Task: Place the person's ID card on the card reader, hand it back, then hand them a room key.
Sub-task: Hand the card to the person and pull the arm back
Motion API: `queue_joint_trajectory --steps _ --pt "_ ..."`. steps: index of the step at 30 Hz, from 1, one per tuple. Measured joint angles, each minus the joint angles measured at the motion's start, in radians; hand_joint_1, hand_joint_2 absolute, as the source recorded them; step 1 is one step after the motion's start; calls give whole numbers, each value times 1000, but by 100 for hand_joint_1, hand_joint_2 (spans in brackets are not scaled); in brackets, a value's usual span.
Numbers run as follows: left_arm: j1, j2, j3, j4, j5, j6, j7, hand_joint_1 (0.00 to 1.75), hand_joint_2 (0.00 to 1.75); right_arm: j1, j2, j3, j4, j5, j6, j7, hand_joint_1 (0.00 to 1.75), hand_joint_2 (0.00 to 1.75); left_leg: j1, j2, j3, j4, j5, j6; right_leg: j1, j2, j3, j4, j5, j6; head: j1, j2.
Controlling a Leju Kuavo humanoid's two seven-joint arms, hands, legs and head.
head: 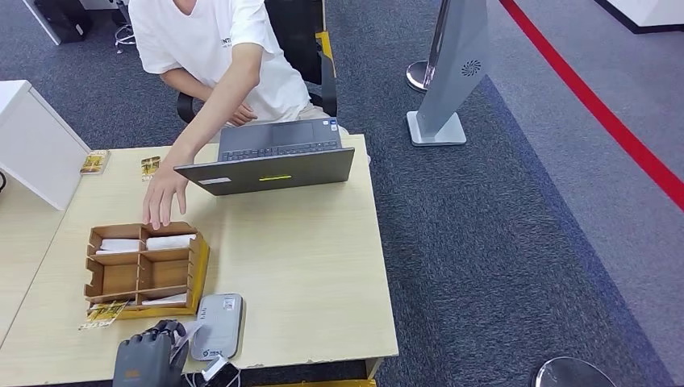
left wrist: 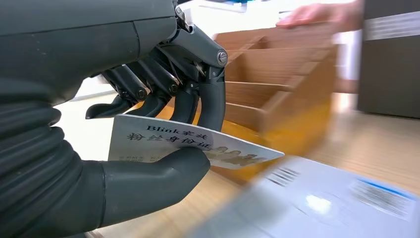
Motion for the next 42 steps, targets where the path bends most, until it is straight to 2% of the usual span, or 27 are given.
queue_joint_trajectory --steps 4,11,19,24,28,34,39,42 --pt "21 20 55 -46 -3 2 -23 175 175 0 0 -3 0 4 4 0 0 175 0 0 0 0 0 0 0 0 0 0 0 0 0 0" --pt "29 24 221 -113 13 -8 -113 175 175 0 0 -5 0 19 5 0 0 175 0 0 0 0 0 0 0 0 0 0 0 0 0 0" --pt "24 20 309 -153 -5 1 -159 175 175 -1 0 -6 0 62 -4 41 0 175 0 0 0 0 0 0 0 0 0 0 0 0 0 0" --pt "-12 19 343 -168 -7 -3 -187 175 175 -3 0 -6 0 77 -9 64 0 175 0 0 0 0 0 0 0 -1 0 0 0 0 0 0" --pt "-77 25 356 -168 -19 -20 -198 175 175 -4 0 -5 0 90 -6 66 0 175 0 -1 0 0 1 0 0 -1 0 0 0 0 0 0" --pt "-265 65 356 -133 -48 -56 -195 175 175 -11 0 -1 0 109 6 64 0 175 0 -3 0 0 2 0 0 -3 1 1 1 -1 0 0" --pt "-340 78 356 -102 -68 -56 -182 175 175 -12 0 -1 0 121 6 60 0 175 0 -3 0 0 2 0 0 -2 -1 1 1 -1 0 0" --pt "-427 86 354 -44 -97 -62 -167 175 175 -13 0 0 0 132 13 57 0 175 0 -4 -1 1 2 -1 0 -3 -2 0 1 -1 0 0"
